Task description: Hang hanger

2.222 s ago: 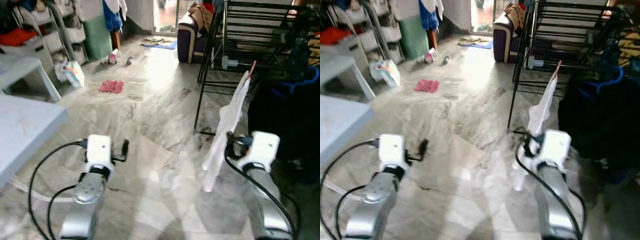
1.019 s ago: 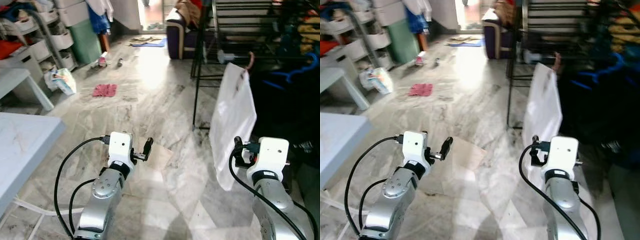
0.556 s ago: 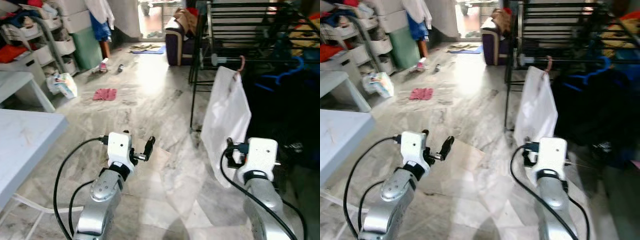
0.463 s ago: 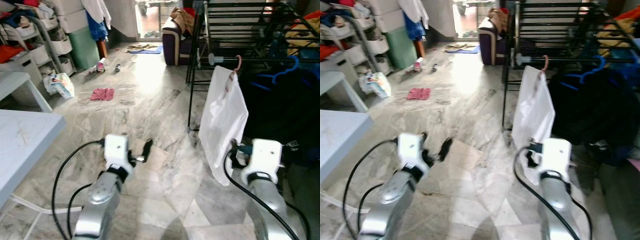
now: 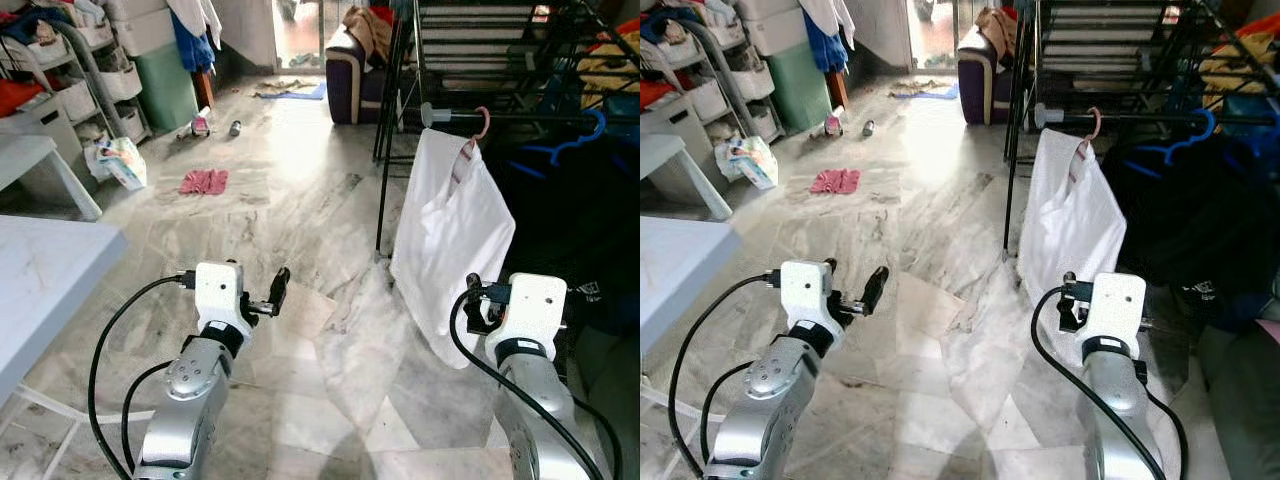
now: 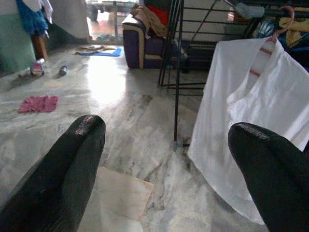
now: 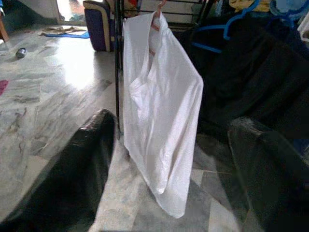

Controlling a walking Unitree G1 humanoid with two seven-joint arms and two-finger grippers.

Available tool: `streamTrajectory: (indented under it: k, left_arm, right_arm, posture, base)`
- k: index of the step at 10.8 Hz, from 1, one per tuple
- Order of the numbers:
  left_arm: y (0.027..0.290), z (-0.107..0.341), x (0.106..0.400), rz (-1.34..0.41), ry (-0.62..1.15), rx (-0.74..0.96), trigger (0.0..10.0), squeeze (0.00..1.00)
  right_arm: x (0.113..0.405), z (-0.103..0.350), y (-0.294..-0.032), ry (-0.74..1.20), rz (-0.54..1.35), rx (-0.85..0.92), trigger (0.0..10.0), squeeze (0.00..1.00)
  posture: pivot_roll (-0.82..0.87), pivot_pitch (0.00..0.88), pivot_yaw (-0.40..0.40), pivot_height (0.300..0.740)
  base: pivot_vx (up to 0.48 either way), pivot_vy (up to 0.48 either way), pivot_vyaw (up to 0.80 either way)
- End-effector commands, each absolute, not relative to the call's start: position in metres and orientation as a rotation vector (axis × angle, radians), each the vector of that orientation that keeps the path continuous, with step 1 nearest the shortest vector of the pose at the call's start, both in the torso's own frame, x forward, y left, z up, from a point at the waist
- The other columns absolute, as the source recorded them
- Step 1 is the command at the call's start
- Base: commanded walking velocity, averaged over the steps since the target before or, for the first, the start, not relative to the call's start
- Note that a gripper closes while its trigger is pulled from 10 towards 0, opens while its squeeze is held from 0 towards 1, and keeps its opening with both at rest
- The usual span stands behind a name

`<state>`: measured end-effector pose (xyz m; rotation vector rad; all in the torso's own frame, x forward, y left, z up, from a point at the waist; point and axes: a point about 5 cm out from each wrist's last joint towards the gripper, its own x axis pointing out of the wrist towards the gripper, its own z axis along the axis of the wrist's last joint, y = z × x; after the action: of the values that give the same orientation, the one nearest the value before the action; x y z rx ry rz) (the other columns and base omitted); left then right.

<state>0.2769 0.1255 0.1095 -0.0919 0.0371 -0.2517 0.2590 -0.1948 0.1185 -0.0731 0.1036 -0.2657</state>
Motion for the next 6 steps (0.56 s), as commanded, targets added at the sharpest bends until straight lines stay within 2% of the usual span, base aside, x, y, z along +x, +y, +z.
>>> streamTrajectory:
  k: [1,2,4,6]
  left_arm:
    - [0.1204,0.0999,0.2705,-0.275,0.076,-0.105,10.0,0.00]
    - [0.1174,0.1000,0.2684,-0.298,0.073,-0.121,10.0,0.00]
    - [0.1133,0.1014,0.2681,-0.325,0.067,-0.135,10.0,0.00]
    - [0.1122,0.1016,0.2702,-0.330,0.062,-0.146,10.0,0.00]
  right_arm:
    - [0.2561,0.1166,-0.1932,0.107,-0.264,-0.058,4.9,0.00]
    - [0.2542,0.1163,-0.1946,0.111,-0.277,-0.090,10.0,0.00]
    - [0.2512,0.1180,-0.1931,0.088,-0.263,-0.053,10.0,0.00]
    - [0.2529,0.1150,-0.1923,0.103,-0.258,-0.031,10.0,0.00]
  posture:
    - [-0.02,0.005,0.057,0.740]
    - [-0.02,0.006,0.056,0.740]
    - [-0.02,0.005,0.051,0.740]
    - [-0.03,0.000,0.054,0.740]
  base:
    - [0.000,0.000,0.00]
    - [0.000,0.000,0.00]
    - [0.000,0.000,0.00]
    - [0.266,0.000,0.00]
